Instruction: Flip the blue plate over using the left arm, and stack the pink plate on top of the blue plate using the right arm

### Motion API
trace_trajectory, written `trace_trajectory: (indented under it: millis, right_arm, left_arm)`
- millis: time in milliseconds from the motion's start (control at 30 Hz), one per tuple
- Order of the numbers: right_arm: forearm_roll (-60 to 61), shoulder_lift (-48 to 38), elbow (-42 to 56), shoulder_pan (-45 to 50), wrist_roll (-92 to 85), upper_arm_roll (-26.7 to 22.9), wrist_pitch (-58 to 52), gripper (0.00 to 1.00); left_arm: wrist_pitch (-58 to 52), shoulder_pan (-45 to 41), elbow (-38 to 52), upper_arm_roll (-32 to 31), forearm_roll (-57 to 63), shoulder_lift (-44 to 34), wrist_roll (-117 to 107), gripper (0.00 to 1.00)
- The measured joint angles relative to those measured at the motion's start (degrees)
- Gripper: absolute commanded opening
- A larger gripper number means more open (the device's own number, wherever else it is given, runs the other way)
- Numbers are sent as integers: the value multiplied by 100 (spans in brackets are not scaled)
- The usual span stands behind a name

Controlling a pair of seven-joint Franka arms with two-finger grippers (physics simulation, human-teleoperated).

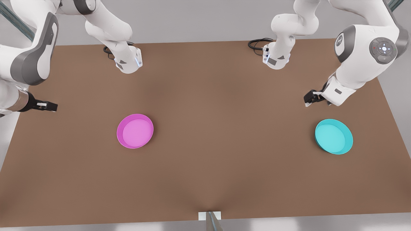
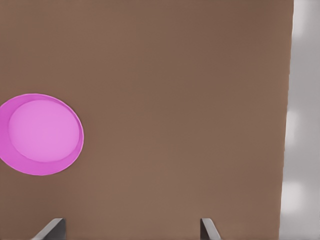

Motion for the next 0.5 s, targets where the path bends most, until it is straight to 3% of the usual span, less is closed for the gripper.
trace_trajectory:
  millis: [100,300,500]
  right_arm:
    - [-20,42,7,153,-15,24,29,100]
    - [-46,101,-6,261,-35,27,28,100]
    - [-57,158,-2,279,-48,24,-10,100]
  left_arm:
    - [30,282,-32,-3,-15,279,-64,100]
    - [758,2547,108,50,-407,1964,513,100]
    - [1746,3576,683,351,-1223,3552,1859,100]
